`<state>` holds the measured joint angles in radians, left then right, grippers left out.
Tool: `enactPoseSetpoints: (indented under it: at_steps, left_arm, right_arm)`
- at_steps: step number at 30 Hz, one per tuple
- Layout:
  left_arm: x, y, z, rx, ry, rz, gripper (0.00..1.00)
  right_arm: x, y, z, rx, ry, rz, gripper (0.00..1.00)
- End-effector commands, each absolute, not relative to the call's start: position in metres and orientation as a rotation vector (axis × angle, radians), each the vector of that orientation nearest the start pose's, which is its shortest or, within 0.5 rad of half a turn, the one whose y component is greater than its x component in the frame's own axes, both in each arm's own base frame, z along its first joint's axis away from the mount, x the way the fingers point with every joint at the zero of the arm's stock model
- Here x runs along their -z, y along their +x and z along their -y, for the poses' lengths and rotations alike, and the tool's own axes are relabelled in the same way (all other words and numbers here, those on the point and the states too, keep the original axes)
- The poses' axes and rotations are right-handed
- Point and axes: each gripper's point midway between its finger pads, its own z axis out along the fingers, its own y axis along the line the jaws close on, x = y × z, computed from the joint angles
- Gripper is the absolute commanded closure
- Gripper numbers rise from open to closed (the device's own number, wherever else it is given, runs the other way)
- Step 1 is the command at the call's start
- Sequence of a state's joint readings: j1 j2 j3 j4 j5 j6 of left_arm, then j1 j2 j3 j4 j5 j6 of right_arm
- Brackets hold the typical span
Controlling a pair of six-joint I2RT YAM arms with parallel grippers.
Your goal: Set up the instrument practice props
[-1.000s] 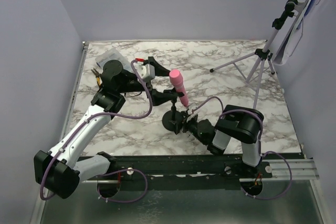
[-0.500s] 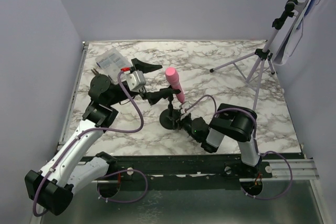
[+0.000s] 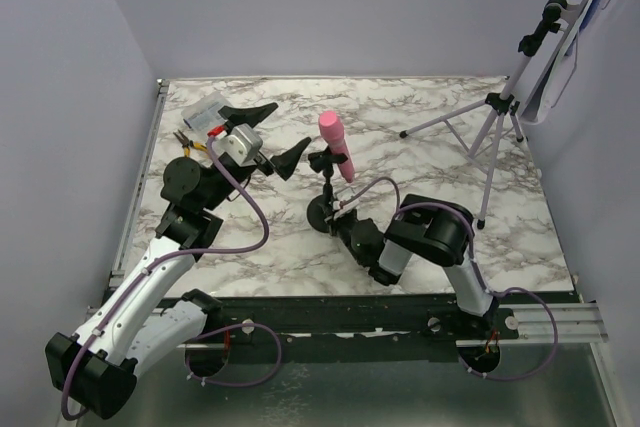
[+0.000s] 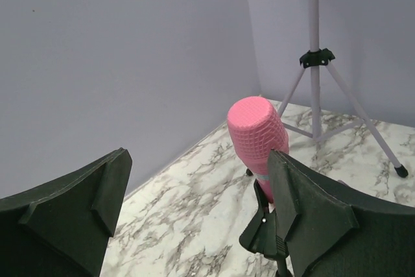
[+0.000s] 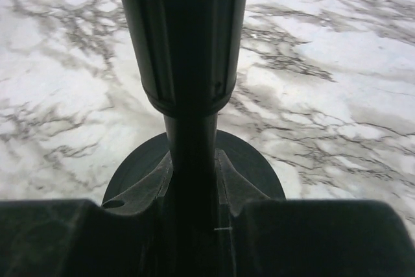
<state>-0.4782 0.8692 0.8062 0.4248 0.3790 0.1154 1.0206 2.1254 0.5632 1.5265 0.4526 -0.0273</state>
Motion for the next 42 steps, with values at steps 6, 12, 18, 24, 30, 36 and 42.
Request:
enactPoseSetpoints:
  at_steps: [6, 12, 18, 24, 30, 36, 42]
  left_arm:
    - [-0.418, 0.272, 0.2, 0.543, 0.587, -1.035, 0.07]
    - [-0.419, 0.27, 0.202, 0.557, 0.587, -1.028, 0.07]
    - [-0.417, 0.271, 0.204, 0.572, 0.591, -1.033, 0.07]
    - [-0.416, 0.272, 0.206, 0.582, 0.595, -1.035, 0.07]
    - [-0.415, 0.272, 0.206, 0.582, 0.591, -1.037, 0.07]
    - [-0.418, 0.269, 0.207, 0.599, 0.59, -1.028, 0.07]
    - [-0.418, 0.269, 0.208, 0.608, 0.593, -1.028, 0.07]
  right_arm:
    - [-0.078, 0.363, -0.243, -0.102, -0.072, -1.468, 0.96]
    - [-0.068, 0.363, -0.175, 0.062, 0.018, -1.505, 0.96]
    - [-0.059, 0.35, -0.118, 0.13, 0.134, -1.55, 0.96]
    - [-0.063, 0.349, -0.094, 0.165, 0.207, -1.543, 0.96]
    - [-0.059, 0.351, -0.09, 0.18, 0.242, -1.543, 0.87]
    - [-0.074, 0.345, -0.11, 0.036, 0.154, -1.531, 0.21]
    - [-0.086, 0.324, -0.127, -0.036, 0.112, -1.566, 0.0]
